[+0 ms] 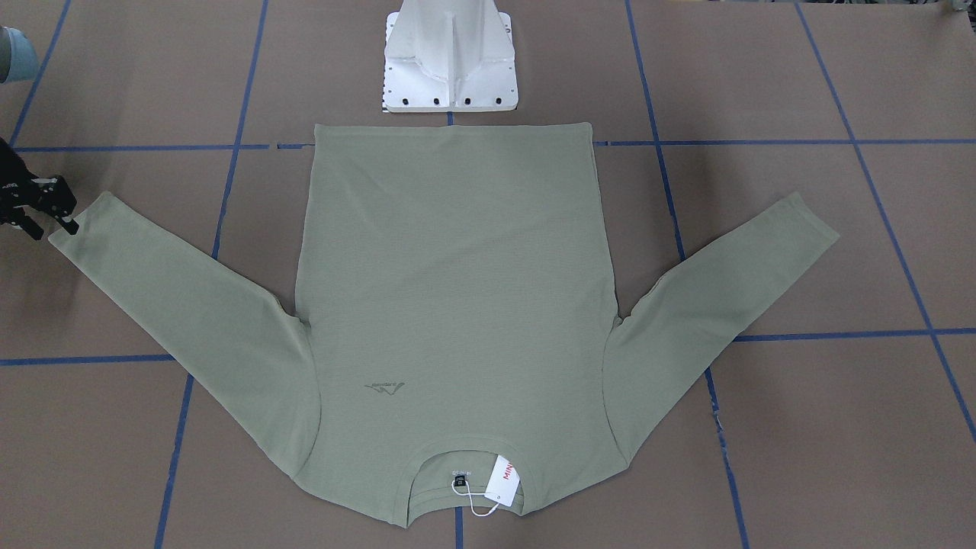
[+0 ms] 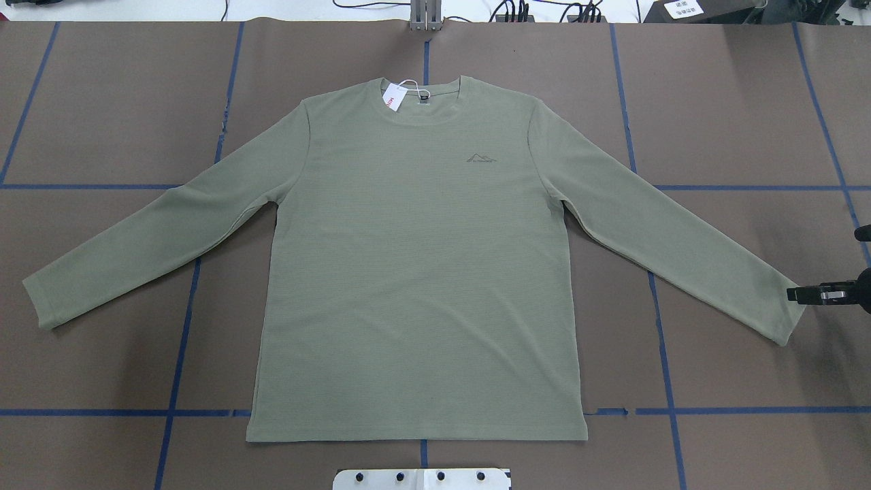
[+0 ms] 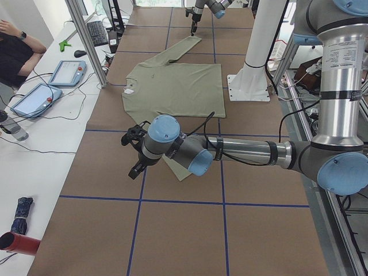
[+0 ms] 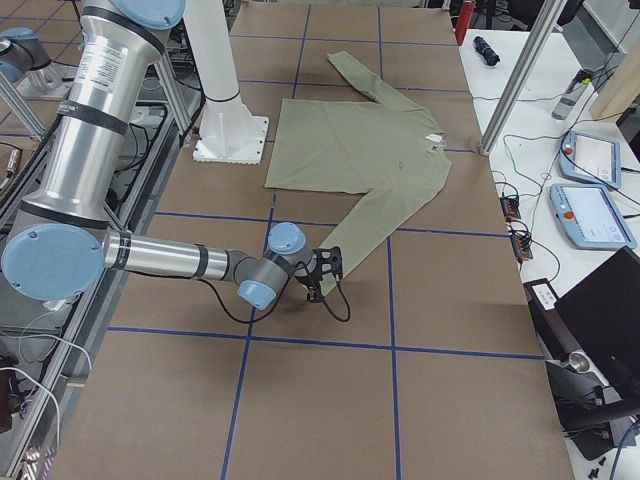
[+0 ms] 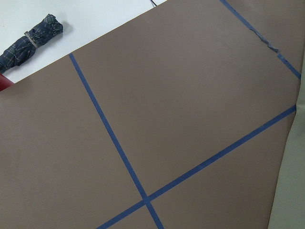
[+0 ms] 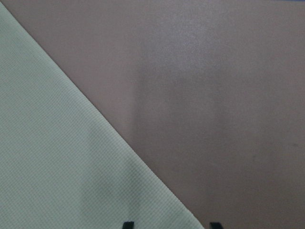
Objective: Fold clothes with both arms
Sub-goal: 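Lower the right gripper to the cuff of the sleeve nearest it and grasp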
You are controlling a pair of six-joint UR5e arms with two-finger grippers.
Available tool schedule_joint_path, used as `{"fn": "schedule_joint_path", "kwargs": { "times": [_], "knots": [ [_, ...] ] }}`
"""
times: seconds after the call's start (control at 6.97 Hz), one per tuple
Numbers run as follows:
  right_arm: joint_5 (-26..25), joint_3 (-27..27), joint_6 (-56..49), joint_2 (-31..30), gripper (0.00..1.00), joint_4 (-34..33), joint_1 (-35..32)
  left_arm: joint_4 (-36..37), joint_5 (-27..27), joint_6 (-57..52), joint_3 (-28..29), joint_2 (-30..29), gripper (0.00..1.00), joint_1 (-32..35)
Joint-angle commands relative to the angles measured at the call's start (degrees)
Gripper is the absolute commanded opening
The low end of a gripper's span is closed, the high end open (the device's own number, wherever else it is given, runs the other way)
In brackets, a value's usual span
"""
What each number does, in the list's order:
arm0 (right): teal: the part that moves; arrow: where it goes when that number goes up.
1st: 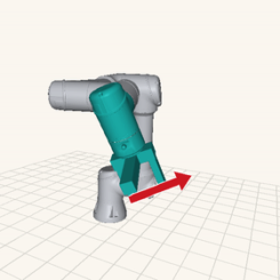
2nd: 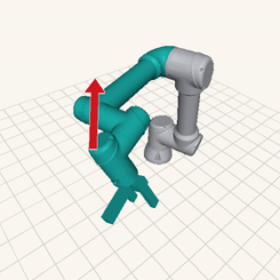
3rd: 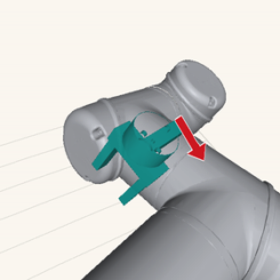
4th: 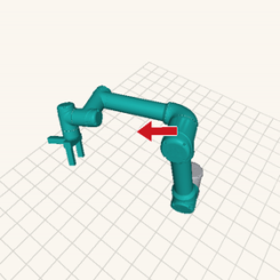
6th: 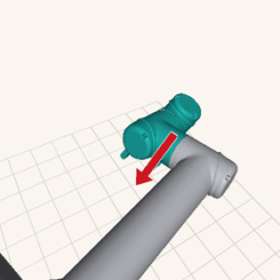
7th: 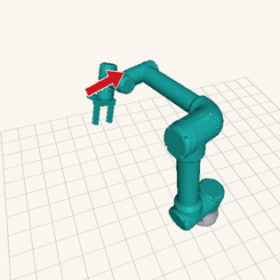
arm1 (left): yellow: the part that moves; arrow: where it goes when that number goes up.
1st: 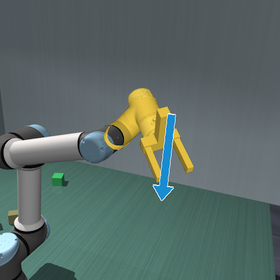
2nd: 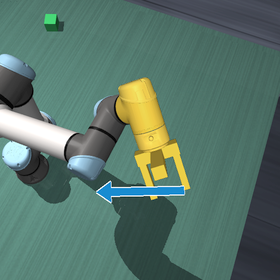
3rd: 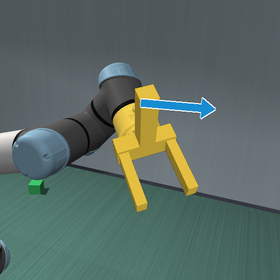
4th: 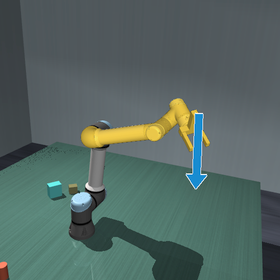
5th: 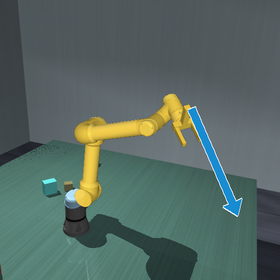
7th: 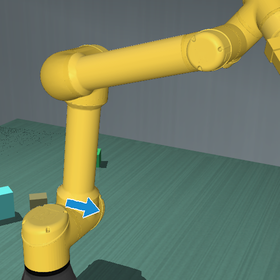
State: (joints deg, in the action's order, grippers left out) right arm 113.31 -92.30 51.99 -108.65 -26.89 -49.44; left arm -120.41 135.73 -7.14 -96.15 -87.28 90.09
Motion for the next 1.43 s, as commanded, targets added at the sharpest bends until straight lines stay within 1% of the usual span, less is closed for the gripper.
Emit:
{"fn": "schedule_joint_path", "kwargs": {
  "times": [0.0,0.14,0.29,0.43,0.57,0.86,1.0,1.15,1.29],
  "knots": [
    [-0.6,1.4,-0.1,0.8,0.61,0.0,0.2,0.0,0.1,-0.1,0.0,0.0,1.00,0.0],
    [-0.6,1.5,0.0,0.8,0.61,0.0,0.2,0.0,0.1,-0.1,-0.1,0.1,1.00,0.1],
    [-0.6,1.5,0.0,0.8,0.54,0.0,0.2,0.0,0.1,-0.2,-0.1,0.1,1.00,0.1],
    [-0.6,1.5,0.1,0.8,0.32,0.1,0.2,0.0,0.1,-0.2,-0.1,0.1,1.00,0.1],
    [-0.6,1.5,0.2,0.8,0.00,0.2,0.2,0.0,0.1,-0.2,0.0,0.1,1.00,0.1],
    [-0.6,0.6,0.1,0.8,0.00,0.1,0.2,0.0,0.1,-0.2,-0.1,0.5,1.00,0.1],
    [-0.1,-2.2,0.2,0.7,0.00,-0.7,0.1,0.0,0.1,-0.2,-0.1,0.5,1.00,0.1],
    [0.1,-6.5,0.3,0.5,0.00,-5.0,-0.1,0.0,0.1,-0.2,-0.1,0.5,1.00,0.1],
    [0.2,-14.3,0.3,0.8,0.00,-15.6,-0.1,0.0,0.1,-0.2,0.0,0.5,1.00,0.1]
  ]
}}
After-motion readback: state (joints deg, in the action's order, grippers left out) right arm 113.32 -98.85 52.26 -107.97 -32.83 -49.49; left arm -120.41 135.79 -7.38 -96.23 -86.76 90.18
